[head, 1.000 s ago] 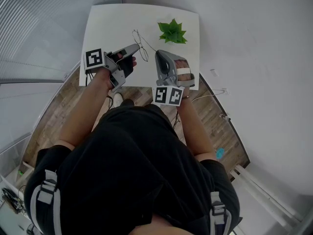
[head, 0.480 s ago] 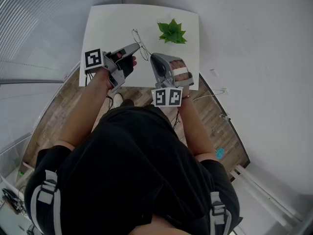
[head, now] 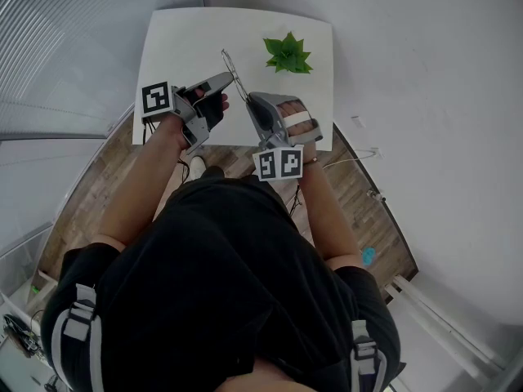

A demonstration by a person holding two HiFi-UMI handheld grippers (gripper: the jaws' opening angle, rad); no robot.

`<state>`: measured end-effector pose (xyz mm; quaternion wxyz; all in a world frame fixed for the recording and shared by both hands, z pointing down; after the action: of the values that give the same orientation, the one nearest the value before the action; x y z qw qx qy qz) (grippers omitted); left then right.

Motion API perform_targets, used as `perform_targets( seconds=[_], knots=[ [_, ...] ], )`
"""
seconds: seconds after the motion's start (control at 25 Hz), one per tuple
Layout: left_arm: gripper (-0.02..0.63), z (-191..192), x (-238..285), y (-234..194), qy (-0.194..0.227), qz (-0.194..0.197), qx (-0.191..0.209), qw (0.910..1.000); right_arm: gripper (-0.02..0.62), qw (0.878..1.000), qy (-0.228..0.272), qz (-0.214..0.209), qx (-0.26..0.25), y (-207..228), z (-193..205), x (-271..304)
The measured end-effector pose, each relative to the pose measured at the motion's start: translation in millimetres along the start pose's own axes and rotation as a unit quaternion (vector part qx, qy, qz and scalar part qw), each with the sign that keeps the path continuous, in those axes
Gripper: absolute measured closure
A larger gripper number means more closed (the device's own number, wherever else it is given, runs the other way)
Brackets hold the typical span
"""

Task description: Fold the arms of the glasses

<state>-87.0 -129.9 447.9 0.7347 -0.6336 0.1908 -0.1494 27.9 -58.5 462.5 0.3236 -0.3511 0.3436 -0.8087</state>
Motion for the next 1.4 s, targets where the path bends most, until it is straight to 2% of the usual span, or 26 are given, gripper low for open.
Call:
perform_targets(
  seconds=[0.32, 1.0, 1.2, 1.4],
  knots=[
    [0.594, 0, -1, 0, 0.005, -0.001, -0.001, 1.0000, 0.528, 1.000, 0.003, -0.001, -0.003, 0, 1, -2],
    [0.594, -4, -4, 0, 0.023, -0.002, 0.002, 0.9997, 0.503, 0.999, 0.004, 0.011, 0.037, 8, 13, -19],
    [0.594, -5, -6, -3, 0.026, -0.003, 0.003, 0.9996, 0.505, 0.995, 0.017, 0.029, 0.099, 20, 17, -24],
    [0.594, -3, -7, -4, 0.025, -0.004, 0.003, 0.9997, 0.506, 0.982, 0.039, 0.053, 0.179, 43, 18, -29]
  ],
)
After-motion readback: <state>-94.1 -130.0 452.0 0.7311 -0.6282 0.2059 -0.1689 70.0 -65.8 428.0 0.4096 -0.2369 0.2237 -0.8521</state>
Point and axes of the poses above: the fingertips, and each gripper's own axes: x forward along the fingers, y to its right, z out of its underside, the point moved 6 cm from there along -x, backward along the fingers, and after that the axes turned 3 degrees about x, right-handed, at the moved point
